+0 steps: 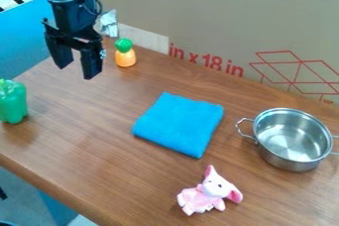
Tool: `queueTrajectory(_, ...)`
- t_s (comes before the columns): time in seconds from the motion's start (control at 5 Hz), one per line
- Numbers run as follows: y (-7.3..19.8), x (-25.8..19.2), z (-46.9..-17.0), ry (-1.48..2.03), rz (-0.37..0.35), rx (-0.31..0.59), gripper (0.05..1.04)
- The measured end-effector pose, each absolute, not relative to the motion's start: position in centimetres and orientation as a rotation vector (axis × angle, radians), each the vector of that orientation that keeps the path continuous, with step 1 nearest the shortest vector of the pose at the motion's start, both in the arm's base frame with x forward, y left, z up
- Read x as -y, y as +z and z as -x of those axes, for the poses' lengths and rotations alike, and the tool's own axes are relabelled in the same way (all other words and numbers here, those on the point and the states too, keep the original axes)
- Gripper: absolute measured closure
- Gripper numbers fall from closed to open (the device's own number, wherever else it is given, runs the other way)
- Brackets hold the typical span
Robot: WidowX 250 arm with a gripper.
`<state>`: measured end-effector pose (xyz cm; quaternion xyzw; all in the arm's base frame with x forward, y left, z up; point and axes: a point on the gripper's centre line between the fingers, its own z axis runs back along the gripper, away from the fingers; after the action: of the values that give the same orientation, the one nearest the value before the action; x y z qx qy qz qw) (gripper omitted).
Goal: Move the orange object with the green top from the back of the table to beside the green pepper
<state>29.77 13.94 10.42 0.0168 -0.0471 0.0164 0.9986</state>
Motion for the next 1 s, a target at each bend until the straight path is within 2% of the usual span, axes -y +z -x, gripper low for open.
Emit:
queueTrajectory(0.2, 9.3, -13.7, -29.6, 0.028, -0.018, 0.059, 0.078)
queueTrajectory(0.4, 9.5, -14.4, -31.9, 0.04, 0.003, 0.082, 0.078)
queueTrajectory(0.8, 8.4, -15.7, -36.8, 0.037, 0.003, 0.097, 0.078)
queueTrajectory(1.0, 7.5, -15.8, -38.4, 0.016, 0.023, 0.068, 0.078)
